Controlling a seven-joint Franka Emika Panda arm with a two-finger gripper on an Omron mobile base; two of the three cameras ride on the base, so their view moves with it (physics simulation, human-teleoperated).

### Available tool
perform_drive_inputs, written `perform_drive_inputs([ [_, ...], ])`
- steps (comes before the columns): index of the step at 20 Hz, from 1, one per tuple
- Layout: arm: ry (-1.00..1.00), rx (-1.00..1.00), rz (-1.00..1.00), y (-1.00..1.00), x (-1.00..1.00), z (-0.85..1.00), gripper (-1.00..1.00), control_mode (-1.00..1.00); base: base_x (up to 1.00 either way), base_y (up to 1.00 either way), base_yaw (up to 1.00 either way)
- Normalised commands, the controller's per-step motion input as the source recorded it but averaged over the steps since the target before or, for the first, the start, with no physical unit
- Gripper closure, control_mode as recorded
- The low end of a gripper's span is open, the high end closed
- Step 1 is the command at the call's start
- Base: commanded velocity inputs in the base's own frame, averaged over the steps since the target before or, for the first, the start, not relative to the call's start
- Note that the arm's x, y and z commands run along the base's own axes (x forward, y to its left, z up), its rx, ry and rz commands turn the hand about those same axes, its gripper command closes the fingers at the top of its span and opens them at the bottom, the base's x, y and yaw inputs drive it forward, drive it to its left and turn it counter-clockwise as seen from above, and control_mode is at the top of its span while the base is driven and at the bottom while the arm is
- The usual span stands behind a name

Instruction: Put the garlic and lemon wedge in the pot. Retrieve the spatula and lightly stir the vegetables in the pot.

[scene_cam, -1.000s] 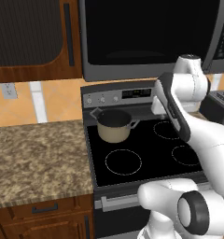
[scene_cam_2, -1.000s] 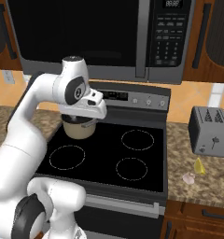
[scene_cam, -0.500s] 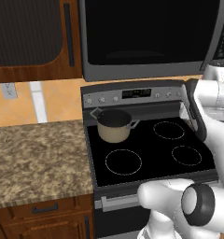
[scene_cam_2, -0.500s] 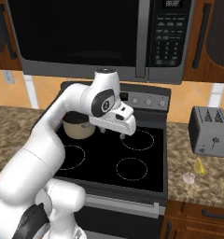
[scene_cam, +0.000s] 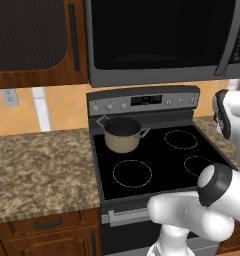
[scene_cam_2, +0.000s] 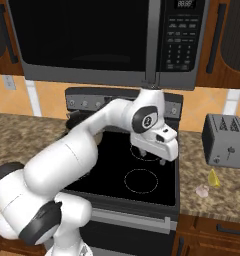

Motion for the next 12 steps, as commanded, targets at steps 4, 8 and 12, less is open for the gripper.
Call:
perform_drive_inputs([
  [4, 0.04, 0.00, -0.14, -1.00, -0.07, -0.26, -1.00, -1.00, 0.00, 0.00, 0.00],
  [8, 0.00, 0.00, -0.02, -0.86, -0.01, -0.23, -1.00, -1.00, 0.00, 0.00, 0.00],
  [12, 0.00, 0.00, 0.00, -0.66, 0.00, -0.32, -1.00, -1.00, 0.00, 0.00, 0.00],
])
